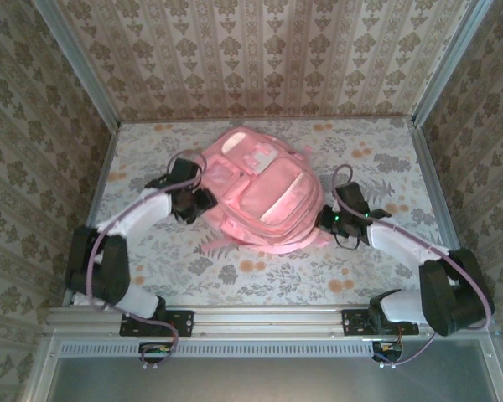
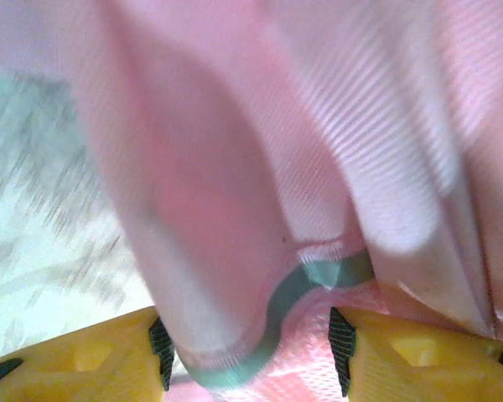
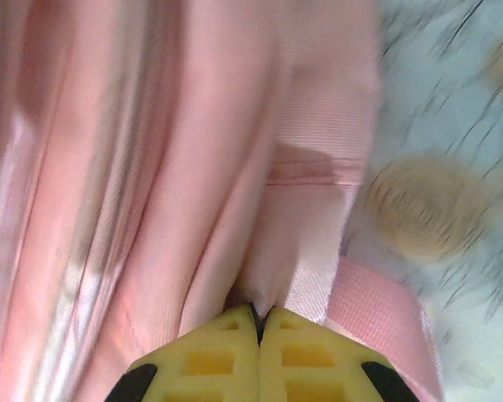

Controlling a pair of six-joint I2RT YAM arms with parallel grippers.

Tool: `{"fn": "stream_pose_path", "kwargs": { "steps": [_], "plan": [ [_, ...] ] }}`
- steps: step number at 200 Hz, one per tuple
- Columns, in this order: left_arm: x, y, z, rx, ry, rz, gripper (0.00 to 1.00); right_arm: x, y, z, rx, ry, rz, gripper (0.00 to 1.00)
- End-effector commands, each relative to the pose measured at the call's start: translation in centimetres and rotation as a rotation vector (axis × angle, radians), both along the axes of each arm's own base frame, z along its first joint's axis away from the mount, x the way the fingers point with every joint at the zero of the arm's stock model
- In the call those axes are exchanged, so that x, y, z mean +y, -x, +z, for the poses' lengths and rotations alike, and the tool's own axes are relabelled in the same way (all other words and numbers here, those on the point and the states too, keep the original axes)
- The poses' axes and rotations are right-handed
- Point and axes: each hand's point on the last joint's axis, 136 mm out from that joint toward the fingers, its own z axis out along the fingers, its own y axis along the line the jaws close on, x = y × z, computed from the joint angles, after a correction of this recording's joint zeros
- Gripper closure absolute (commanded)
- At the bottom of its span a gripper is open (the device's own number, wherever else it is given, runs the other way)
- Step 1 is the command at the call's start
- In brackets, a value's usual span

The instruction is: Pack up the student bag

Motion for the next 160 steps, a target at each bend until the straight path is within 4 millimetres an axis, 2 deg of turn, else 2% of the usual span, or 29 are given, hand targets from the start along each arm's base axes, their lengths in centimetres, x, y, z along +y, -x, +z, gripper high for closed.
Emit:
{"fn": "stream_pose_path", "kwargs": {
  "steps": [1, 4, 16, 33, 48, 57, 63, 76, 98, 103, 106, 119, 137, 160],
  "plan": [
    [-5.1, -6.1, 3.8, -0.126, 0.139, -0.171, 0.4, 3.1, 3.4, -0.4, 0.017, -0.05, 0.087, 1.0],
    [-5.4, -6.3, 3.7, -0.114, 0.141, -0.184, 0.4, 3.6, 3.7, -0.3, 0.011, -0.063, 0.095, 1.0],
    [-6.7, -7.8, 5.2, -0.128, 0.17, -0.232, 0.38, 6.3, 4.5, 0.6, -0.03, -0.125, 0.151, 1.0],
    [-6.7, -8.5, 7.7, -0.184, 0.163, -0.247, 0.37, 11.2, 5.7, 2.4, -0.093, -0.19, 0.262, 0.98],
    [-5.6, -8.3, 10.0, -0.254, 0.137, -0.224, 0.35, 15.6, 6.4, 3.8, -0.112, -0.195, 0.385, 0.83],
    [-4.7, -7.9, 11.1, -0.28, 0.134, -0.203, 0.35, 17.9, 6.4, 4.7, -0.128, -0.194, 0.441, 0.65],
    [-4.2, -7.5, 11.8, -0.293, 0.139, -0.195, 0.35, 19.0, 6.2, 4.4, -0.12, -0.183, 0.463, 0.55],
    [-3.3, -6.5, 12.9, -0.312, 0.145, -0.188, 0.35, 20.0, 5.3, 5.1, -0.128, -0.167, 0.47, 0.47],
    [-2.6, -4.1, 14.2, -0.335, 0.132, -0.216, 0.34, 18.6, 3.8, 7.5, -0.215, -0.121, 0.443, 0.36],
    [-2.5, -3.5, 14.4, -0.336, 0.134, -0.223, 0.34, 18.0, 3.6, 7.6, -0.223, -0.106, 0.437, 0.35],
    [-2.4, -3.1, 14.4, -0.335, 0.135, -0.227, 0.34, 17.6, 3.6, 8.8, -0.251, -0.115, 0.432, 0.34],
    [-2.6, -1.7, 14.5, -0.341, 0.137, -0.255, 0.34, 15.3, 3.6, 9.8, -0.292, -0.084, 0.406, 0.32],
    [-3.5, 0.4, 14.1, -0.344, 0.119, -0.325, 0.34, 10.6, 3.4, 10.2, -0.34, -0.025, 0.295, 0.32],
    [-5.6, 2.6, 12.8, -0.314, 0.11, -0.443, 0.34, 2.7, 2.5, 9.5, -0.4, 0.086, 0.095, 0.33]
  ]
}}
